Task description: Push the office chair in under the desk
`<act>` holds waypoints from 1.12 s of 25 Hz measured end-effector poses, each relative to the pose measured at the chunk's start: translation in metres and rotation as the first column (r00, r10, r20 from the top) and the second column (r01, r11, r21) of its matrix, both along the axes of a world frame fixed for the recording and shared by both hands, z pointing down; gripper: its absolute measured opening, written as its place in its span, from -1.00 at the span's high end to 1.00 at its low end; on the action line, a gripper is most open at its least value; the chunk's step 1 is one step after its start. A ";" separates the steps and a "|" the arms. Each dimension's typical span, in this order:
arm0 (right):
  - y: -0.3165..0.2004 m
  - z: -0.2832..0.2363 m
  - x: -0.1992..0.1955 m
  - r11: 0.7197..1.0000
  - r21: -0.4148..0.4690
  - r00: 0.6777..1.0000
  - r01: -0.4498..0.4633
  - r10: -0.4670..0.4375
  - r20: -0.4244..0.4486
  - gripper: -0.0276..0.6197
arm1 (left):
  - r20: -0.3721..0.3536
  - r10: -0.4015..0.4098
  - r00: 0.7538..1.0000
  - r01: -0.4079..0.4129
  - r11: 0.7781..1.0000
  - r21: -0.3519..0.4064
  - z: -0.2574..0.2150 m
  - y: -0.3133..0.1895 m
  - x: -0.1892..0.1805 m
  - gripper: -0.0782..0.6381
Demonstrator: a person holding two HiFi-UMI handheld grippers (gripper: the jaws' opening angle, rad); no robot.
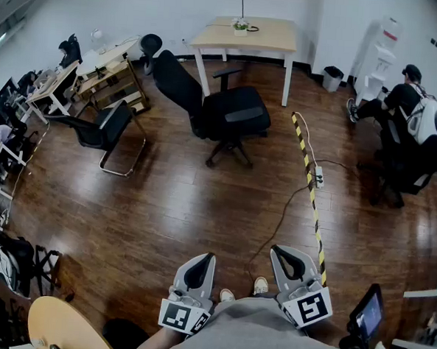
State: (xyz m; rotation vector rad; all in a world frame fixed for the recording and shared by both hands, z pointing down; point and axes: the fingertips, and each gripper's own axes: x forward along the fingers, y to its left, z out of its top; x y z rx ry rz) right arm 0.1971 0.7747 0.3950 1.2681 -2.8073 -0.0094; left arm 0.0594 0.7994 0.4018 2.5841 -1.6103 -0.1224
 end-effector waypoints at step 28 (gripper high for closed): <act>-0.204 0.028 -0.023 0.999 -0.035 1.000 0.009 -0.010 -0.019 0.90 | -0.027 -0.063 0.998 0.062 0.998 -0.030 0.021 -0.201 -0.026 0.77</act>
